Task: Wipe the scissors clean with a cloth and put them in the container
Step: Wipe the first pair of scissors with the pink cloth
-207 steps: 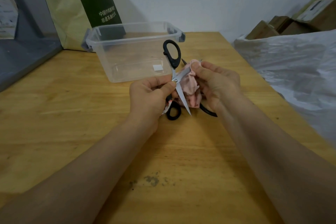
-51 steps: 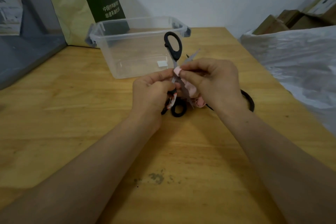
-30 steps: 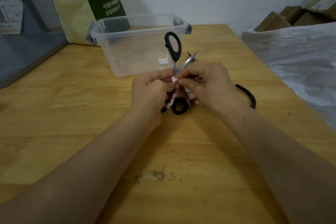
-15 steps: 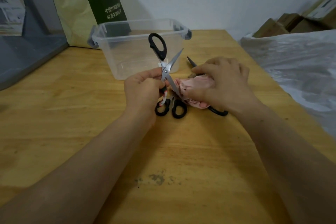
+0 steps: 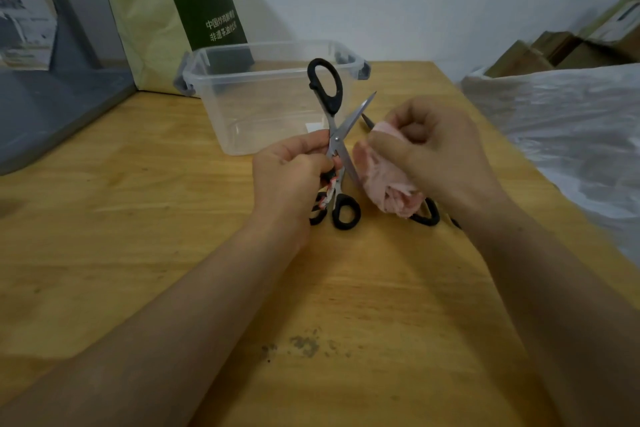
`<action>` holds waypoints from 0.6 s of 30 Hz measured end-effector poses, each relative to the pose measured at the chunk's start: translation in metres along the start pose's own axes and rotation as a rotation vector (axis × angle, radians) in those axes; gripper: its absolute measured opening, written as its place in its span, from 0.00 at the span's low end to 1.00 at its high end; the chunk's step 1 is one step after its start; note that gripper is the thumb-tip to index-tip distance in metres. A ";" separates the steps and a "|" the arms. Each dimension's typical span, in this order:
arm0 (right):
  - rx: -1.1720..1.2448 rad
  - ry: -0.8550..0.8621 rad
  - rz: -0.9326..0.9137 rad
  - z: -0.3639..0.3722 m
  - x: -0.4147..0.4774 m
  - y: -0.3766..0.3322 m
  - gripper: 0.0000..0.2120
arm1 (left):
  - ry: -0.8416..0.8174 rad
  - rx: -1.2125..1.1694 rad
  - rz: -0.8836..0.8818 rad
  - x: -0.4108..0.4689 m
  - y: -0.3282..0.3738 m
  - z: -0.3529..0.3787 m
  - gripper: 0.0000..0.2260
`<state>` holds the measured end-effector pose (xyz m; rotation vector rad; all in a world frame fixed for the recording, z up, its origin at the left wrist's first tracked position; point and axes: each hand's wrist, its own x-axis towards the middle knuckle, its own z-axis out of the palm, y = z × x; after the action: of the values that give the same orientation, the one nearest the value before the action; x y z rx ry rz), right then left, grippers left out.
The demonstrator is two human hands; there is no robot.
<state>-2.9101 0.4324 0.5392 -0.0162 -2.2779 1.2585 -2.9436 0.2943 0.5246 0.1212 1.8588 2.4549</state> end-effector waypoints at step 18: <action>-0.295 -0.147 -0.437 0.026 0.001 0.020 0.11 | -0.020 -0.064 -0.084 0.004 -0.005 -0.002 0.19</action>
<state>-2.9281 0.4237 0.5128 0.4556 -2.3973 0.7161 -2.9480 0.2939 0.5193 0.0638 1.7382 2.4445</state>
